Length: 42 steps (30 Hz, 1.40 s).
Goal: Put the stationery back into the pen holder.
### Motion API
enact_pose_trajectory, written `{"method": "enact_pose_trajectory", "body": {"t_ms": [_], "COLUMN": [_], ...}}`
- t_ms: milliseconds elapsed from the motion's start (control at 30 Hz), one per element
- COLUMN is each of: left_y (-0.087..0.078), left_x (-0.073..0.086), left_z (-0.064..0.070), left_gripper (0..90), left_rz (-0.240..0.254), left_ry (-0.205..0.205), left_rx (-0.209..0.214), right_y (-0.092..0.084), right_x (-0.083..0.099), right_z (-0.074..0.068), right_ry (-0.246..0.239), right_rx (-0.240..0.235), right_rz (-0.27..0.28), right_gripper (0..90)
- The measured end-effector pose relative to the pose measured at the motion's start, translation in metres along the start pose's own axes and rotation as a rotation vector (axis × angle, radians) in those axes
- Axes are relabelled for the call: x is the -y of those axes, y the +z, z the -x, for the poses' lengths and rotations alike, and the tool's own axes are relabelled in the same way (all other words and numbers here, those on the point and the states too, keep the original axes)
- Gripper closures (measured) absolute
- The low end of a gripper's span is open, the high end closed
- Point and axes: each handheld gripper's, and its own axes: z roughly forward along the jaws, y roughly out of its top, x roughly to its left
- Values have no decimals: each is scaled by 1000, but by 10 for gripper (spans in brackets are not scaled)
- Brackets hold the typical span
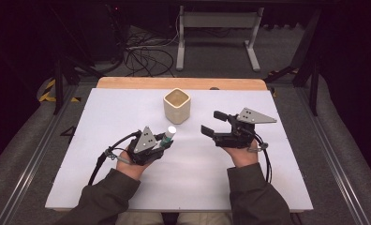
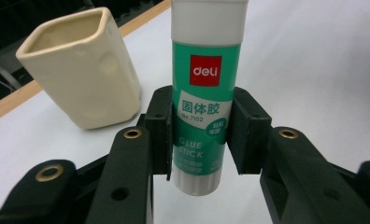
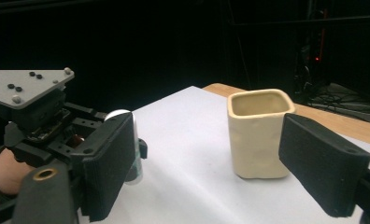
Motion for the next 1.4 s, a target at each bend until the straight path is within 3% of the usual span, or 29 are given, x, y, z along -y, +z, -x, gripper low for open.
{"method": "enact_pose_trajectory", "body": {"t_ms": [133, 233, 600, 1000, 1267, 1400], "left_y": [0, 2, 8, 17, 30, 35], "left_x": [-3, -6, -17, -29, -32, -33], "left_z": [-2, -5, -24, -47, -61, -67], "left_gripper": [654, 653, 653, 653, 653, 653], "left_rz": [26, 42, 124, 193, 182, 203], "left_ry": [-23, -13, -93, -167, -174, -202], "left_rx": [8, 9, 36, 38, 18, 19], "right_y": [-7, -12, -28, -33, -36, -37], "right_x": [-2, -4, -9, -16, -17, -18], "right_z": [3, 3, 9, 7, 7, 8], "right_ry": [9, 2, 4, -18, -27, -20], "right_rx": [7, 17, 52, 29, 29, 31], "right_rz": [13, 28, 70, 56, 51, 53], "right_gripper": [161, 152, 130, 80, 73, 73]}}
